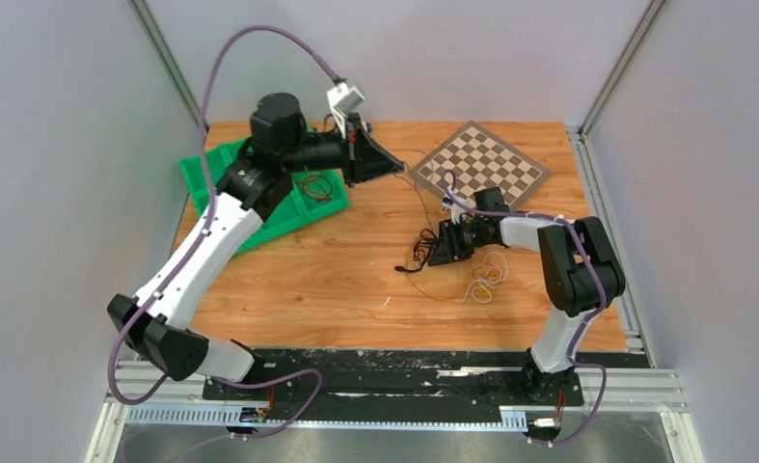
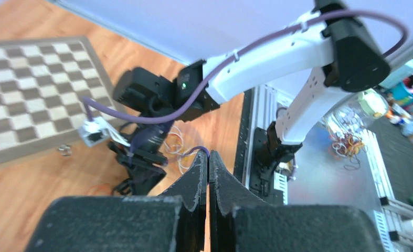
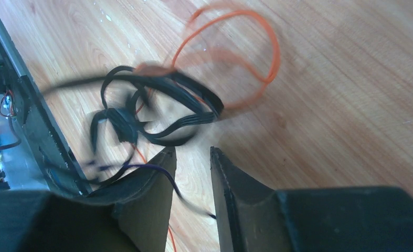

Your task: Untangle the cables

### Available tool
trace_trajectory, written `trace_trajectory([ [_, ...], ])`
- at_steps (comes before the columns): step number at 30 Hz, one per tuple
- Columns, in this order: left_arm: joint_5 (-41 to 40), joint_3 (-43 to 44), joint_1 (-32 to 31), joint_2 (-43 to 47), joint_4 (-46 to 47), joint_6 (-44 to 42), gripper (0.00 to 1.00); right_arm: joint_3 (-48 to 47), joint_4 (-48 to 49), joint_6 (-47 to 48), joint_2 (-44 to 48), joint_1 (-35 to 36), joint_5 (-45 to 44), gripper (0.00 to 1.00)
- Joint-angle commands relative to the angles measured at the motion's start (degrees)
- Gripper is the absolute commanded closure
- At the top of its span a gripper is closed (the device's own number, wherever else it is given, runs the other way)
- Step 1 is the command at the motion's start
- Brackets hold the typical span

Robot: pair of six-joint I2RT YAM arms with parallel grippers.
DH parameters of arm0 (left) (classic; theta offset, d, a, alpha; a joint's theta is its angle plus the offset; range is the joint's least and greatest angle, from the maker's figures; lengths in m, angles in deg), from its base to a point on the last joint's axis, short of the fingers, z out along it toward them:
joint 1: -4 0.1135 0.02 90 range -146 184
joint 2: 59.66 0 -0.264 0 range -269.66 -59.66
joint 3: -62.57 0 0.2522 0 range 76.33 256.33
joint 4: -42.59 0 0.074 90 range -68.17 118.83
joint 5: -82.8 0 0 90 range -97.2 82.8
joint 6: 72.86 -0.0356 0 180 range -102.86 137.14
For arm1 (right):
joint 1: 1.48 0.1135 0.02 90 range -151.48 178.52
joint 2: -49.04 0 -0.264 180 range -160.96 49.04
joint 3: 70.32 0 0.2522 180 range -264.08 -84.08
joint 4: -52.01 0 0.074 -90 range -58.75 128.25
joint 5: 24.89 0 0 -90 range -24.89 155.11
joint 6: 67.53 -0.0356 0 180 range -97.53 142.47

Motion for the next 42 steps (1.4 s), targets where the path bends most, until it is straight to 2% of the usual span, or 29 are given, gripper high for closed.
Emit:
trace_trajectory([
  [1,-1.8,11.0,3.5,4.6,-6.6,-4.1,1.0,-2.1,-7.9,5.0,-4.0,0.1,-6.2,0.64],
  [3,-3.6,15.8,4.6,4.9,-10.8,-7.2,1.0,-2.5,-9.8,7.3,-4.4,-0.3,-5.1,0.57],
  [6,-5.0,20.9,6.7,4.8,-14.8,-9.3,1.0,-2.7,-12.5,9.5,-3.3,-0.9,-1.6,0.4],
  [12,-9.5,31.5,10.0,2.8,-22.6,-14.3,1.0,-1.5,-13.7,10.9,0.2,-0.9,-0.1,0.43],
  [17,-16.5,34.9,14.6,2.7,-22.0,-17.2,1.0,-1.5,-16.6,13.0,1.4,-1.0,0.0,0.41],
  [20,-14.1,41.6,20.0,-1.0,-22.1,-13.1,1.0,-2.1,-18.9,15.1,1.0,-1.3,-1.6,0.4],
  [22,-11.1,48.4,20.6,-3.9,-24.9,-13.3,1.0,-4.6,-22.1,17.0,1.9,-1.9,2.5,0.32],
  [24,-8.7,48.6,20.6,-3.9,-26.3,-13.3,1.0,-7.6,-23.3,17.6,5.1,-2.6,8.3,0.21],
  [25,-6.9,44.8,20.6,-2.4,-26.4,-13.5,1.0,-9.0,-23.0,17.7,7.7,-2.4,10.9,0.16],
  [28,-5.0,34.2,20.6,1.2,-24.3,-12.9,1.0,-12.1,-17.0,15.3,13.2,-0.7,13.0,0.06],
  [32,-3.1,32.3,20.6,2.8,-21.8,-10.9,1.0,-12.0,-3.8,11.2,16.0,3.4,10.9,0.0],
  [40,-1.0,32.6,20.6,2.6,-18.7,-6.6,1.0,-11.9,21.1,4.8,7.8,17.0,3.9,0.01],
  [41,-1.3,32.8,20.6,2.6,-18.6,-6.0,1.0,-13.2,22.2,4.6,5.6,18.5,2.8,0.06],
  [42,-1.9,33.6,20.7,2.3,-18.4,-5.6,1.0,-14.7,22.5,4.4,3.3,19.5,1.5,0.15],
])
